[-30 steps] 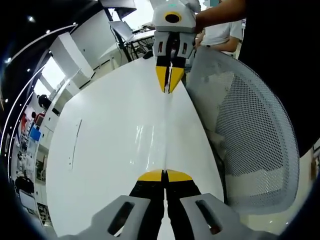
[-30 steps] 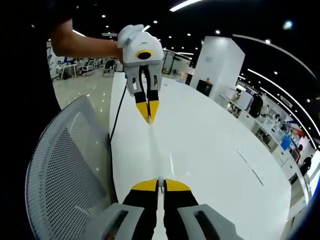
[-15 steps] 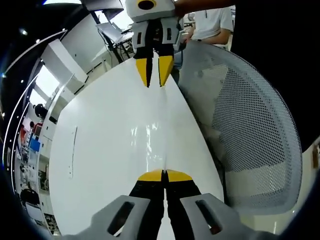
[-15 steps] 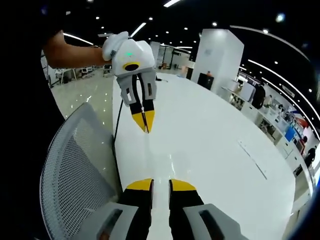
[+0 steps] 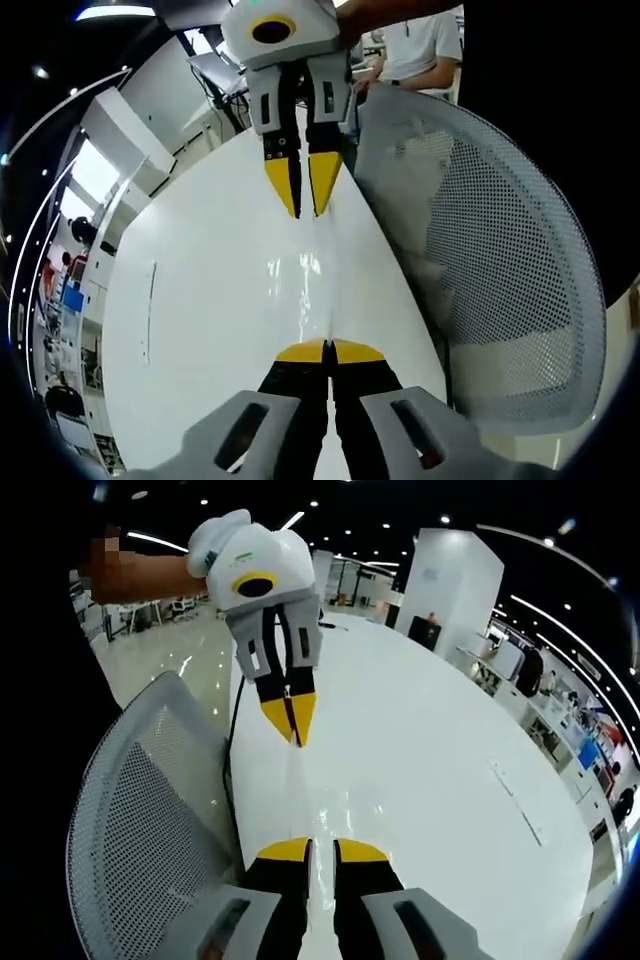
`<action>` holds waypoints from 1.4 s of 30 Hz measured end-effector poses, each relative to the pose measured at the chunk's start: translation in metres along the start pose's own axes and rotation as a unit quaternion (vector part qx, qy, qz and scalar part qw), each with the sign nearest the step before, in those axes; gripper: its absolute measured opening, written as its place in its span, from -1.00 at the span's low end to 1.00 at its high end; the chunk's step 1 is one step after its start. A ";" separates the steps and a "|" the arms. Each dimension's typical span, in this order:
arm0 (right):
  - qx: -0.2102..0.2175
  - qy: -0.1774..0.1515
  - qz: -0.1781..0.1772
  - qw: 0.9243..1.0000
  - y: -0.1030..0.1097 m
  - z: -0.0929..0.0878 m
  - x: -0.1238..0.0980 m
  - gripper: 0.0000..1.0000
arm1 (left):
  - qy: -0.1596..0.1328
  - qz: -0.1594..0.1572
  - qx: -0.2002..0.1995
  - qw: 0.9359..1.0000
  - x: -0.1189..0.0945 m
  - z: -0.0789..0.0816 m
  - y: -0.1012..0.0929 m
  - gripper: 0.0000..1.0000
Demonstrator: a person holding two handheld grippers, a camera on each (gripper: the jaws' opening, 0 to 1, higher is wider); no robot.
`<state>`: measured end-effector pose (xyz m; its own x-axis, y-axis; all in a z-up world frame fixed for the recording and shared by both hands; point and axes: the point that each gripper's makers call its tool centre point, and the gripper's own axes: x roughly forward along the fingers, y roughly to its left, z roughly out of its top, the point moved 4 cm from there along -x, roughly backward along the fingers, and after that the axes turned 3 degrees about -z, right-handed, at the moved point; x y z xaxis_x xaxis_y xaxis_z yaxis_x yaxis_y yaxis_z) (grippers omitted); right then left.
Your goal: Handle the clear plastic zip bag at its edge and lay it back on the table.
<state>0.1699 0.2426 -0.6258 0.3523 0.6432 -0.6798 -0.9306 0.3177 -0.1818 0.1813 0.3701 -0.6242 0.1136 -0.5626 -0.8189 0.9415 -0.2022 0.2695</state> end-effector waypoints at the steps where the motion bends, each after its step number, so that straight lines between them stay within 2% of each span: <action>1: 0.004 0.000 0.003 1.000 0.001 0.000 0.001 -0.91 | 0.000 -0.001 -0.002 1.000 0.000 0.000 0.000 -1.00; 9: 0.021 0.011 0.017 1.000 0.009 -0.008 0.005 -0.92 | -0.013 0.007 -0.002 1.000 0.000 0.006 0.003 -1.00; 19: 0.054 0.001 0.025 0.998 0.018 -0.008 0.010 -0.91 | -0.019 0.019 0.007 1.000 -0.001 0.015 0.006 -1.00; 22: 0.058 0.000 0.029 0.998 0.023 -0.010 0.012 -1.00 | -0.019 0.022 0.006 1.000 -0.001 0.015 0.007 -1.00; 25: 0.084 -0.003 0.036 0.996 0.025 -0.008 0.013 -1.00 | -0.012 0.020 0.010 1.000 0.000 0.013 0.006 -1.00; 28: 0.086 0.000 0.031 0.996 0.022 -0.009 0.014 -1.00 | -0.026 0.021 0.006 0.999 -0.005 0.019 0.008 -0.98; 36: 0.096 -0.005 0.032 0.995 0.018 -0.003 0.014 -1.00 | -0.035 0.018 0.024 0.999 -0.017 0.028 0.007 -0.76; 42: 0.100 -0.005 0.031 0.995 0.015 -0.002 0.015 -1.00 | -0.040 0.016 0.054 0.998 -0.016 0.043 0.002 -0.79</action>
<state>0.1607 0.2557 -0.6409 0.2969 0.6727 -0.6778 -0.9127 0.4085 0.0057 0.1677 0.3443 -0.5887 0.1131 -0.6309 -0.7676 0.8981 -0.2656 0.3506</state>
